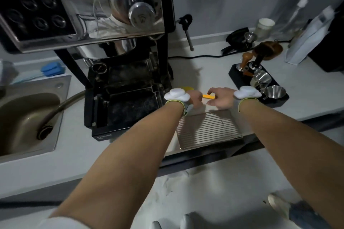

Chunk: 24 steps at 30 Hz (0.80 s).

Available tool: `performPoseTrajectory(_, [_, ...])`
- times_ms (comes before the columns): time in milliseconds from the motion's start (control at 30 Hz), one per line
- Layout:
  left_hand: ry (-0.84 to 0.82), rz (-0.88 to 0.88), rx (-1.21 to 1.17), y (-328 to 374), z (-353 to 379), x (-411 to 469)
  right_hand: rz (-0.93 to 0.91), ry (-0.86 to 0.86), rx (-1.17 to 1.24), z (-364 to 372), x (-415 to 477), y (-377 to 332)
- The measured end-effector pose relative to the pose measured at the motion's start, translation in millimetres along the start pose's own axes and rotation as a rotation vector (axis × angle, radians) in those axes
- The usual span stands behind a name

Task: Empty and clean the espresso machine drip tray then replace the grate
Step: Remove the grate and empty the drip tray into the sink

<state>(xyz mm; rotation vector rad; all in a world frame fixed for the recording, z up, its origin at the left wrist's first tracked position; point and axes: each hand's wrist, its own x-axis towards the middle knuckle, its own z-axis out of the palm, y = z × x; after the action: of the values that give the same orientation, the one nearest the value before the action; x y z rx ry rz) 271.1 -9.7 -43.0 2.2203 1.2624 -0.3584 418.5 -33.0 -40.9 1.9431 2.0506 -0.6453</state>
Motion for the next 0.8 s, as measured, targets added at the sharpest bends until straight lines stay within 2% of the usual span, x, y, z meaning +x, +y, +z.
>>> performPoseTrajectory(167, [0.196,-0.076,0.032,-50,-44,-75,-0.067,0.04,0.01,-47,-26,-42])
performPoseTrajectory(400, [0.395,-0.33,0.002,-142,-66,-192,-0.249,0.009,-0.085,-61,-31,-144])
performPoseTrajectory(533, [0.4,-0.419,0.002,-172,-33,-230,-0.334,-0.105,-0.102,-35,-30,-183])
performPoseTrajectory(667, [0.349,-0.386,-0.031,-189,23,-227,-0.316,-0.174,-0.201,-1,-26,-201])
performPoseTrajectory(733, [0.327,-0.381,0.024,-193,52,-219,-0.293,-0.153,-0.263,15,-23,-203])
performPoseTrajectory(800, [0.332,-0.401,0.117,-195,77,-209,-0.286,-0.049,-0.348,33,-19,-200])
